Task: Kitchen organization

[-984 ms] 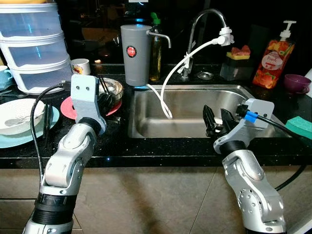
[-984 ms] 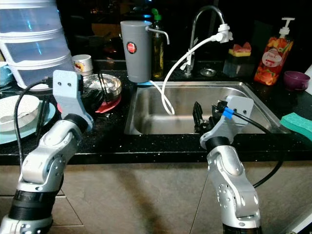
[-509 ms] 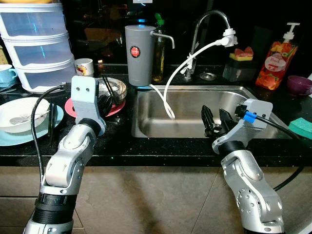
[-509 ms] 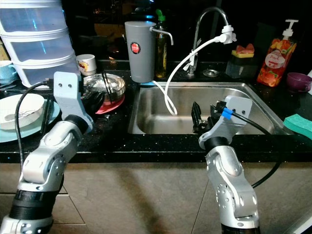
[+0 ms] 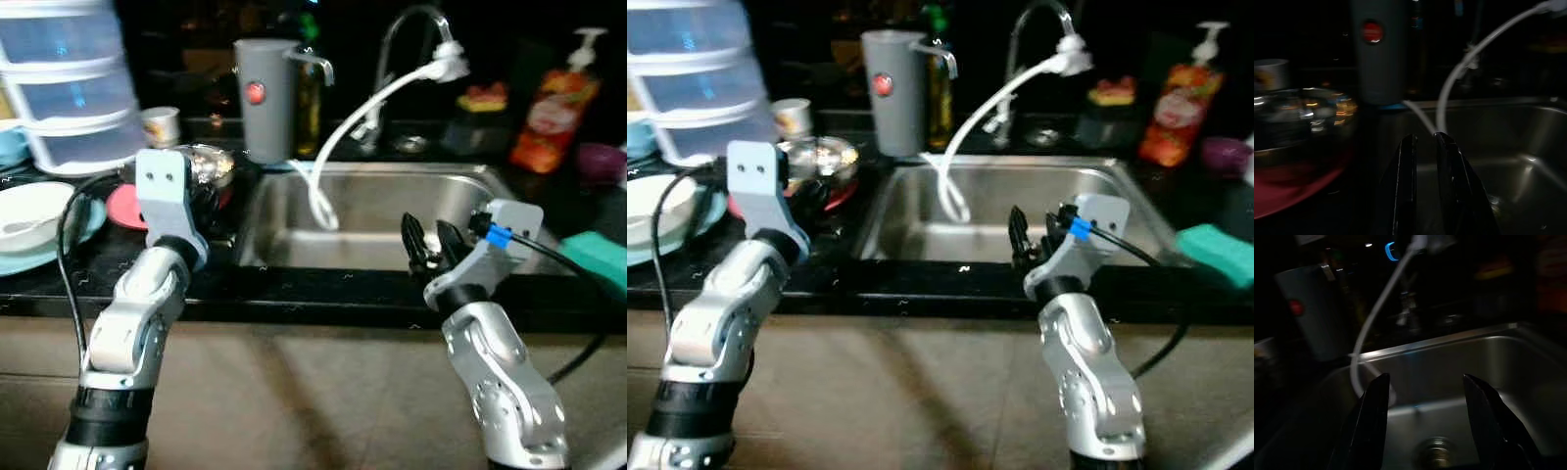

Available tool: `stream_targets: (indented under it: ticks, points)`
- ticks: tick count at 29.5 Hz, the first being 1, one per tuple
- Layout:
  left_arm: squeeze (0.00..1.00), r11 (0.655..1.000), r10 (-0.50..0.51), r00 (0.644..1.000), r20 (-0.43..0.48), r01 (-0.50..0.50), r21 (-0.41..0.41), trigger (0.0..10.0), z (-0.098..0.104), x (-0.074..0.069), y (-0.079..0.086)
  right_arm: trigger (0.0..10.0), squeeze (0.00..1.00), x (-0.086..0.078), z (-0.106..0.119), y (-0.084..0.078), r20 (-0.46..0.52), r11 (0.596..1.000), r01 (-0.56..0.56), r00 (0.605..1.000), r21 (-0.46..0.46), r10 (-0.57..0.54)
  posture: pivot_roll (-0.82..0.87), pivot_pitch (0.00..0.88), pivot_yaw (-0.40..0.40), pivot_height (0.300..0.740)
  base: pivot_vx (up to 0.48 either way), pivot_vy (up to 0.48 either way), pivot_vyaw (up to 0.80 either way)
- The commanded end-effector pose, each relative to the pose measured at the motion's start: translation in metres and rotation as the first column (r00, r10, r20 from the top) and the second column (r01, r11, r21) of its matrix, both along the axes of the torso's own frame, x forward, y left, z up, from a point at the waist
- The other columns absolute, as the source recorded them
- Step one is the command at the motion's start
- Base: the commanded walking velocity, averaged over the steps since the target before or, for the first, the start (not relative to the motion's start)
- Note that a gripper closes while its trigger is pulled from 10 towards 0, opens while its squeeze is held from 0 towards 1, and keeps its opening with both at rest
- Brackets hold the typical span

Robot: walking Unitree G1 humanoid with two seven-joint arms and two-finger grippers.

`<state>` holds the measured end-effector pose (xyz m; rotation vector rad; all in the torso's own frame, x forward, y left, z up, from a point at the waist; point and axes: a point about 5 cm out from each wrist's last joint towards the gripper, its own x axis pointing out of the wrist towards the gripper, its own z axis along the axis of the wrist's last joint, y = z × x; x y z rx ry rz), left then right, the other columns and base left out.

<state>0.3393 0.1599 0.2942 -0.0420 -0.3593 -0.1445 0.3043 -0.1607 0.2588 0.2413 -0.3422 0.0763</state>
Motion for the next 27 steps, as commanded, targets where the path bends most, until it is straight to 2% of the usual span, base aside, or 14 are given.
stream_targets:
  ticks: [1,18,27]
  points:
    - [0.00,1.000,0.005,1.000,-0.017,-0.005,-0.007,10.0,-0.0057,0.0002,0.0023,10.0,0.00,-0.0006,-0.0018,0.0036,-0.005,1.000,-0.011,1.000,-0.007,0.011,0.00,0.122,-0.043,0.740,0.000,0.000,0.00]
    - [0.00,1.000,-0.003,0.999,-0.032,0.002,-0.029,10.0,-0.0074,0.0002,0.0025,10.0,0.00,-0.0016,-0.0026,0.0044,-0.007,1.000,-0.014,1.000,-0.004,0.014,0.00,0.130,-0.044,0.740,0.000,0.000,0.00]
    - [0.00,1.000,-0.003,0.999,-0.037,0.002,-0.029,10.0,-0.0076,0.0010,0.0033,10.0,0.00,-0.0016,-0.0031,0.0044,-0.009,1.000,-0.013,1.000,0.000,0.013,0.00,0.133,-0.040,0.740,0.000,0.379,0.00]
